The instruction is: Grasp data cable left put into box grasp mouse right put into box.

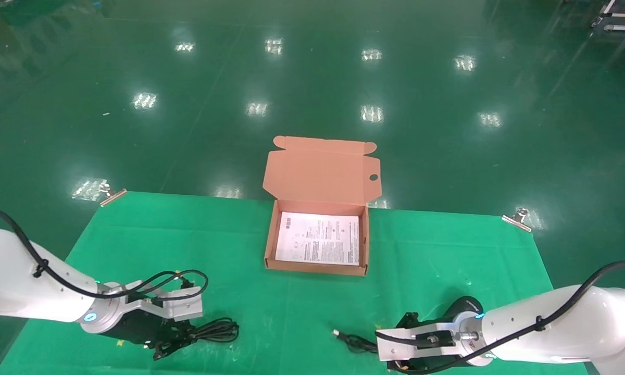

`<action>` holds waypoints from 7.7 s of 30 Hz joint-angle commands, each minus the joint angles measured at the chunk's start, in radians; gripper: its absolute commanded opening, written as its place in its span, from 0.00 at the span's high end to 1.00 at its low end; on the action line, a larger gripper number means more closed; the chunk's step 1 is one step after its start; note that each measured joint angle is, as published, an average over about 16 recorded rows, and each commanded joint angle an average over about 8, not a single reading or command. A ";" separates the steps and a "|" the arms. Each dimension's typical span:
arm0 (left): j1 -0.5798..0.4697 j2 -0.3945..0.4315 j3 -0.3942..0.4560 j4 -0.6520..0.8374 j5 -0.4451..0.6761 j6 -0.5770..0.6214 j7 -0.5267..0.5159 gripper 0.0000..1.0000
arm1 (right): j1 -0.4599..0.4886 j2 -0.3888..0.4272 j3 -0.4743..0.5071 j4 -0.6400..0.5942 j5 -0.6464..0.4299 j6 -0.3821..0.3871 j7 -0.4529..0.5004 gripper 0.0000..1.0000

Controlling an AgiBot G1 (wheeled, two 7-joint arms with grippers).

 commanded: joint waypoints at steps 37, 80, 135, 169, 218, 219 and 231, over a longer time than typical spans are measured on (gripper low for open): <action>-0.296 0.005 -0.069 -0.263 0.135 -0.210 0.014 1.00 | 0.427 -0.066 0.248 0.055 0.148 0.195 0.253 1.00; -0.322 -0.044 -0.054 -0.315 0.231 -0.179 -0.121 1.00 | 0.362 -0.281 0.176 -0.227 0.203 0.302 0.118 1.00; -0.308 -0.057 -0.049 -0.369 0.257 -0.174 -0.171 1.00 | 0.260 -0.248 -0.041 -0.354 0.368 0.423 0.284 0.00; -0.141 0.290 -0.089 0.117 -0.133 -0.404 0.434 1.00 | 0.300 0.089 0.024 -0.158 0.370 0.410 0.303 0.00; -0.213 0.213 -0.074 0.057 -0.333 -0.447 0.469 0.00 | 0.368 0.177 0.038 -0.039 0.315 0.432 0.244 0.00; -0.208 0.205 -0.081 0.049 -0.342 -0.439 0.464 0.00 | 0.364 0.181 0.042 -0.033 0.323 0.423 0.242 0.00; -0.092 0.073 -0.198 -0.100 -0.491 -0.281 0.367 0.00 | 0.260 0.235 0.121 0.046 0.508 0.267 0.234 0.00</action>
